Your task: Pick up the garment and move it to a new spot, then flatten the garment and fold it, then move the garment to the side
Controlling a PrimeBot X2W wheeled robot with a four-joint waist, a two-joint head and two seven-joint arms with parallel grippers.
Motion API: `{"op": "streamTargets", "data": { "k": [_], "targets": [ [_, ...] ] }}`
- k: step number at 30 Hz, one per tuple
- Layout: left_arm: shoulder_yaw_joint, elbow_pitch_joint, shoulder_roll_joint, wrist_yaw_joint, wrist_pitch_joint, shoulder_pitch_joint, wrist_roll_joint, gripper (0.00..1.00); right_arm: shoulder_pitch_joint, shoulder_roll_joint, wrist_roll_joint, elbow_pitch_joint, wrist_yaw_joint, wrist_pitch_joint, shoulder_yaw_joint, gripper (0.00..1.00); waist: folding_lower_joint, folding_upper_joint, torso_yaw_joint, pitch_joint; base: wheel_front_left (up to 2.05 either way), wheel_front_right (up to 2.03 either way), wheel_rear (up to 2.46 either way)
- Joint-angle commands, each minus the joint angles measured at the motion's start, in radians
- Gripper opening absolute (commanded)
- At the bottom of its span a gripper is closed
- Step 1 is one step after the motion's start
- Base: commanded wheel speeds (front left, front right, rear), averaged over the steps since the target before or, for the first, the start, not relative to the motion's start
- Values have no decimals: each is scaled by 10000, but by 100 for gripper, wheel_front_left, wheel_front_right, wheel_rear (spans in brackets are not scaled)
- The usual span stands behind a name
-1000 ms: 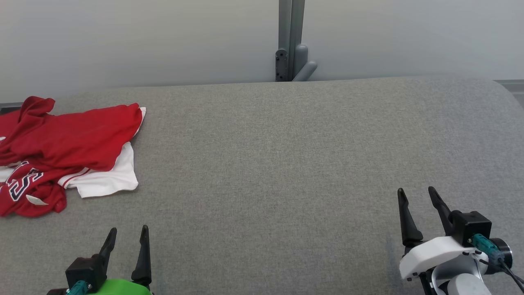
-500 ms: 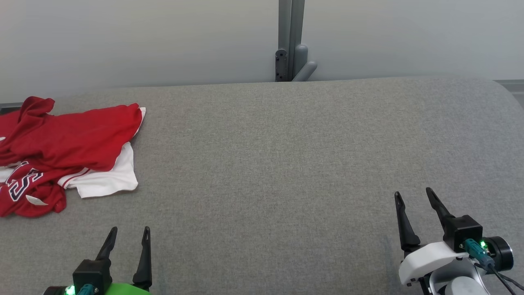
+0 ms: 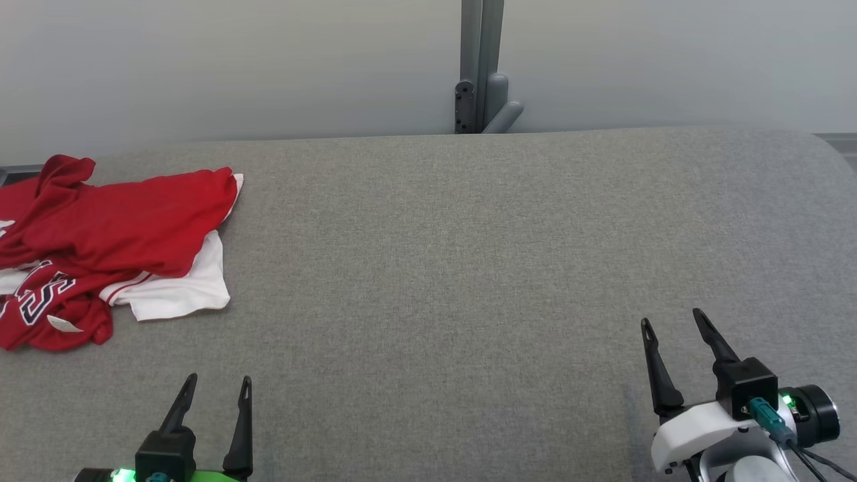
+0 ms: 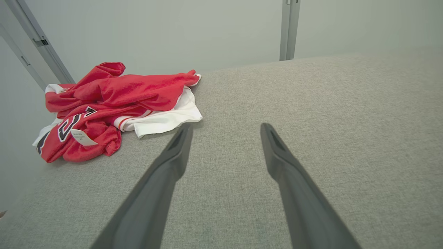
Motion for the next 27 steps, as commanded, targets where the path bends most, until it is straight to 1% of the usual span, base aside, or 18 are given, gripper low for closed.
{"op": "streamTargets", "data": {
  "k": [1,7,27],
  "targets": [
    [95,-30,-45,6,-58,120,32,100,81,-48,114,5,0,-76,-54,100,-1,40,0,5,0,0,0],
    [262,92,-76,-60,-58,-1,-143,100,87,-44,590,90,0,-71,-127,100,-1,40,-13,9,0,0,0],
    [468,169,-209,-191,-58,-30,-115,100,159,-44,687,126,0,-70,-225,100,-1,40,-20,-94,0,0,0]
  ]
}}
